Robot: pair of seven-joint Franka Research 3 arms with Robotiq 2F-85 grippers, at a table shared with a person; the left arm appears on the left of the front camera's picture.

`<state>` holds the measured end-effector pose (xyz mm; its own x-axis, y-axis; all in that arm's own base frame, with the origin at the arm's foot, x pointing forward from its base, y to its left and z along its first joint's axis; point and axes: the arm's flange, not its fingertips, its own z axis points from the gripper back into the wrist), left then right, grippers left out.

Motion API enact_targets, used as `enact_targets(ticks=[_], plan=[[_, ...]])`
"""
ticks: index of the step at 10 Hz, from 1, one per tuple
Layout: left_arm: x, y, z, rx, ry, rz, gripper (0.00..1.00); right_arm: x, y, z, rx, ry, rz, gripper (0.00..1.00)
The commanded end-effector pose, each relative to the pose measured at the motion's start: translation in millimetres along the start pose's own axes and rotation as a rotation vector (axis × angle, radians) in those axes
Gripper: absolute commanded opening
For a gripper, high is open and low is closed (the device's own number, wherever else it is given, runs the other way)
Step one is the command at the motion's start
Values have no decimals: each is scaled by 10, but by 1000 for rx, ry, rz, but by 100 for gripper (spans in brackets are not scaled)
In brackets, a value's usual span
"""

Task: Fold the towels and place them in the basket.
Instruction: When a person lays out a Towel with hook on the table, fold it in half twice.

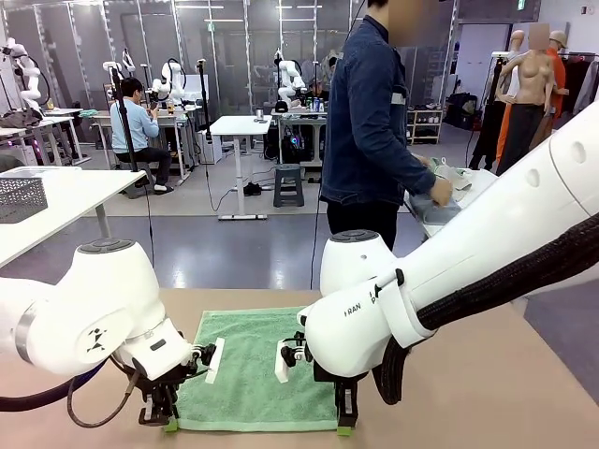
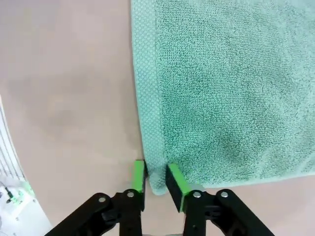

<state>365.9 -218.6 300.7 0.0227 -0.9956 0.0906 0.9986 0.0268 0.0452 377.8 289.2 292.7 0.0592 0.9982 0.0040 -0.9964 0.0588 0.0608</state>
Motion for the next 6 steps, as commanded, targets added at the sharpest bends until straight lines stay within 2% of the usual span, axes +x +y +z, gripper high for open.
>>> enact_targets(ticks=[1, 4, 6], plan=[[-14, -56, 40, -16, 13, -3, 0, -38, 14, -46, 11, -10, 20, 0], [37, -113, 233, -34, 2, -20, 0, -57, 45, 91, 2, -2, 20, 0], [6, -111, 211, -42, 2, -22, 0, -62, 33, 129, 8, -7, 15, 0]])
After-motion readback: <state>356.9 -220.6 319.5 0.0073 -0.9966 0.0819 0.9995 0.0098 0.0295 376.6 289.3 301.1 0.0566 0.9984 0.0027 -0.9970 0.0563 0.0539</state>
